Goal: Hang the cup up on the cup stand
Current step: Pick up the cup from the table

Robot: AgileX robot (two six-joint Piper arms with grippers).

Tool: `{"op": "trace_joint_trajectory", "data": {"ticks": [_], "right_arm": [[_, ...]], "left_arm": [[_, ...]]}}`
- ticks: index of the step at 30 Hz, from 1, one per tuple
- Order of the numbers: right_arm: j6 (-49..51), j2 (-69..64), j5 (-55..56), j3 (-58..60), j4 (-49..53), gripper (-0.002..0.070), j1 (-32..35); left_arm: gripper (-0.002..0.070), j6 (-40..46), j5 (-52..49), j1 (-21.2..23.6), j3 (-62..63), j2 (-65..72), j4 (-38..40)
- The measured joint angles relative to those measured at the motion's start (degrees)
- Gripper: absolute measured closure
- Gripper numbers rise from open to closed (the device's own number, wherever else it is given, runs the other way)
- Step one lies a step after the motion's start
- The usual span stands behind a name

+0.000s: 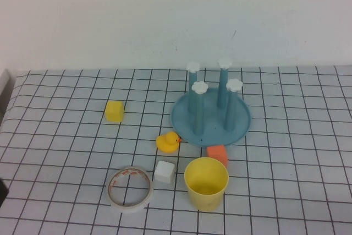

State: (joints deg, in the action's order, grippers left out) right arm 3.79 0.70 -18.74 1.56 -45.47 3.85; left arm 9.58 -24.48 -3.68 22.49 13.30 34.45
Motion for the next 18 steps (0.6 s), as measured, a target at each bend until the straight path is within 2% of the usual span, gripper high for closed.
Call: {"op": "trace_joint_trajectory", "data": {"ticks": [7,10,13,15,18], "right_arm": [[-1.26,0.00,-1.19,0.00,0.00,0.0678,0.00],[-1.93,0.00,-1.76,0.00,0.00,0.0678,0.00],[-2.21,0.00,-1.86,0.00,0.00,0.0678,0.00],[-2.34,0.00,-1.86,0.00,0.00,0.0678,0.00],[-2.78,0.00,-1.98,0.00,0.00,0.0678,0.00]], "left_arm": [[0.0678,19.15,-20.56,0.00,23.17,21.34,-1.66],[0.0678,24.47,-28.81,0.00,31.51,30.70,-1.79],[0.0678,26.20,-33.45,-0.39,37.79,40.56,-1.84],[0.0678,26.30,-34.57,-2.36,40.95,45.91,-2.82],[0.0678,26.42,-34.95,-8.10,44.14,53.70,-7.42]]}}
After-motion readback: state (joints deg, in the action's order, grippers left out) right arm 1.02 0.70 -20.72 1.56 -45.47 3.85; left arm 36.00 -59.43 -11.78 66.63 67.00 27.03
